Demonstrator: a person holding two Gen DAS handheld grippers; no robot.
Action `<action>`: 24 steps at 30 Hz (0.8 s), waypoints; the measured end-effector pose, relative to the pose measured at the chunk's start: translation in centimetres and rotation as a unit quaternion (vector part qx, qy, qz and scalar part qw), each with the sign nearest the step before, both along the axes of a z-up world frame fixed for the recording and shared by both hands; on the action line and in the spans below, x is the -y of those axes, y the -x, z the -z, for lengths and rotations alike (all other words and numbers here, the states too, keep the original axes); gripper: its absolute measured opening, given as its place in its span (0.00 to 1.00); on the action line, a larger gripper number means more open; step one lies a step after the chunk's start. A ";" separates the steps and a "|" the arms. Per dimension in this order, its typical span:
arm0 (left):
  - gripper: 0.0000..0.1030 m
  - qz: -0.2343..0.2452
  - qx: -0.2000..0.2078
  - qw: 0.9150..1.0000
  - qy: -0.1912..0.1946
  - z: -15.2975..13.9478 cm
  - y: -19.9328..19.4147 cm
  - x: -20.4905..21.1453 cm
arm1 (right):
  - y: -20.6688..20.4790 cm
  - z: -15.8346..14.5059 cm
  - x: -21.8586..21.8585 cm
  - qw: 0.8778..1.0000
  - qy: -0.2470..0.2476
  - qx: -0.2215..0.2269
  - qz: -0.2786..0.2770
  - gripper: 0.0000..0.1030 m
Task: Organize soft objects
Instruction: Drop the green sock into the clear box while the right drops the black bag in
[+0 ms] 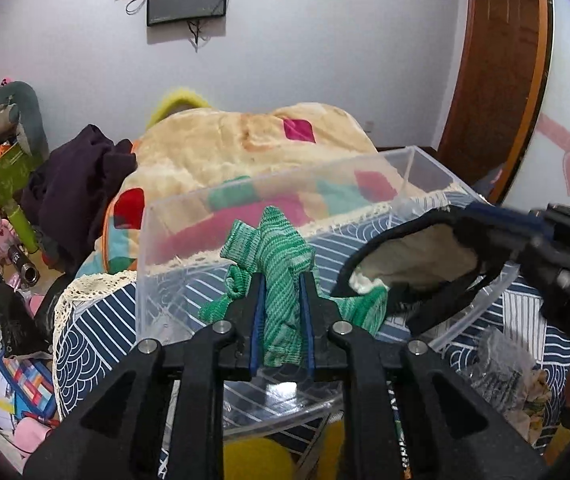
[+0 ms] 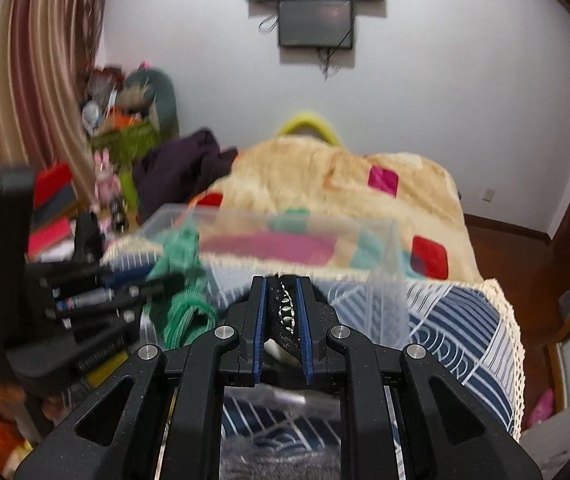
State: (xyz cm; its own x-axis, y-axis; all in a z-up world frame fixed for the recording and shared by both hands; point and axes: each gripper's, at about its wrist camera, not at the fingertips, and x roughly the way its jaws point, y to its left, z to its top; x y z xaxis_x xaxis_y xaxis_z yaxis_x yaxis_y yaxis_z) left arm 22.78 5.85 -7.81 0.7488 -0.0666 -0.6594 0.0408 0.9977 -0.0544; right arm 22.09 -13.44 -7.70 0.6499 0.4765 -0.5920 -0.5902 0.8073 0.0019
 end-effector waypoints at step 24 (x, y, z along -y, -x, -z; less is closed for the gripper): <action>0.97 -0.027 0.081 0.996 0.015 -4.4 8.8 -1.7 | 4.8 -3.5 4.1 0.998 -0.036 0.048 0.016 0.81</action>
